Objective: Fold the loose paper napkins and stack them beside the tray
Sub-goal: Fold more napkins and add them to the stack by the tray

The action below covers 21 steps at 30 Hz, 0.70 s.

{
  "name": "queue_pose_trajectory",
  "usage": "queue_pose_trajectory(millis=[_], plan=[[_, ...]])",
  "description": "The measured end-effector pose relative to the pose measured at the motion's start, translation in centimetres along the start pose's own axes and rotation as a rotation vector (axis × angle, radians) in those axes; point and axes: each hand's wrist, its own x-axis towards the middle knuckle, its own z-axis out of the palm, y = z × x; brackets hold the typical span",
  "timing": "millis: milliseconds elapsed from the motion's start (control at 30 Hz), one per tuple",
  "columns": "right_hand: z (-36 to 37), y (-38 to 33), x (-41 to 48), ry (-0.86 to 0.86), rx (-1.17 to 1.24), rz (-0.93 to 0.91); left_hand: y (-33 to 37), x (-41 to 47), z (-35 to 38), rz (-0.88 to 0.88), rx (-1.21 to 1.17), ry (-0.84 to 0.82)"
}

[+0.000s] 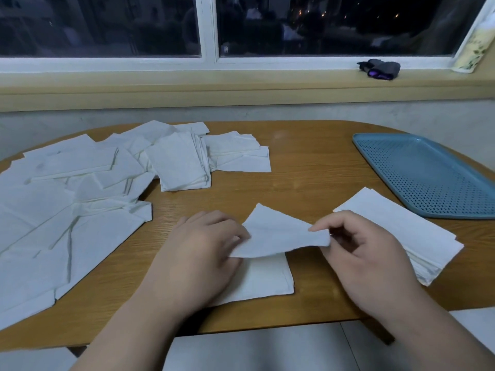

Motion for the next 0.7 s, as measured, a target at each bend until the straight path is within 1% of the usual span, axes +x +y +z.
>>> queue_pose_trajectory(millis=[133,233,300,367,433,533,600,700], plan=[[-1.1,-0.2,-0.5,-0.056,0.072,0.037,0.5,0.1,-0.7,-0.019,-0.125,0.091],[-1.5,-0.4,-0.8,-0.069,0.088,0.066,1.3,0.0,-0.9,-0.057,-0.256,0.103],[-1.4,-0.1,-0.6,-0.049,0.063,0.104,1.3,0.2,-0.6,-0.105,-0.3,0.106],[-1.2,0.3,-0.4,-0.031,-0.013,0.135,1.0,0.5,0.1,-0.151,-0.247,0.056],[-0.8,0.5,-0.2,-0.037,-0.131,0.158,0.4,0.6,0.9,-0.165,-0.12,0.024],[-0.8,0.9,-0.1,-0.055,-0.329,0.121,0.1,0.6,1.5,-0.11,-0.016,0.054],[-1.1,0.9,-0.5,-0.136,-0.391,0.053,0.0,0.4,1.5,-0.075,-0.001,0.03],[-1.6,1.0,-1.1,-0.336,-0.453,-0.049,-0.2,0.0,1.4,0.005,0.006,-0.06]])
